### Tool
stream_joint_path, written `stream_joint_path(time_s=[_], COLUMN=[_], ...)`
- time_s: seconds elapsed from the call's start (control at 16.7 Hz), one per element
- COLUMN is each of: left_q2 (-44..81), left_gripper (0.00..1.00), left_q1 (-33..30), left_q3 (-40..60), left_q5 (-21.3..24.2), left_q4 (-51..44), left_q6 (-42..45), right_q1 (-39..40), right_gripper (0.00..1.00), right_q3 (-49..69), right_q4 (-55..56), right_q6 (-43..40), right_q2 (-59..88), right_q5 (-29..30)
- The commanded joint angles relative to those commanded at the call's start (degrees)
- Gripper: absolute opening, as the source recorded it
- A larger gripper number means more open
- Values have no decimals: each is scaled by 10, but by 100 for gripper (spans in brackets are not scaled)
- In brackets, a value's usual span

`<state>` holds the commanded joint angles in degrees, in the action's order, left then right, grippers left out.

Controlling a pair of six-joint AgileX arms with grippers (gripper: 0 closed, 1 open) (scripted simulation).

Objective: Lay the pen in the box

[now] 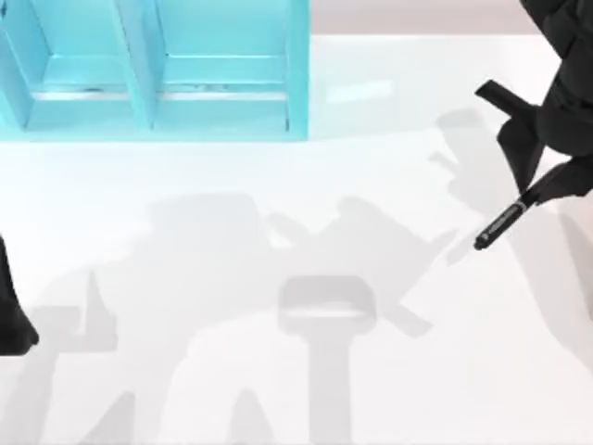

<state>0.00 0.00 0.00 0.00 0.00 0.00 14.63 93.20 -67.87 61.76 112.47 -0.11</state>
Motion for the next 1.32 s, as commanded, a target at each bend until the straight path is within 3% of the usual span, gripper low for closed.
stream_joint_path(time_s=[0.42, 0.6, 0.84, 1.32], left_q2=[0, 0, 0, 0], left_gripper=[100, 100, 100, 100], left_q1=[0, 0, 0, 0], left_q3=[0, 0, 0, 0], left_q5=[0, 0, 0, 0], left_q4=[0, 0, 0, 0], left_q6=[0, 0, 0, 0], right_q1=[-352, -454, -504, -478], right_gripper=[0, 0, 0, 0], right_q3=[20, 26, 28, -4], right_q4=[-38, -46, -49, -26], right_q6=[-41, -57, -68, -47], right_q2=[-1, -9, -16, -13], right_q5=[3, 1, -2, 4])
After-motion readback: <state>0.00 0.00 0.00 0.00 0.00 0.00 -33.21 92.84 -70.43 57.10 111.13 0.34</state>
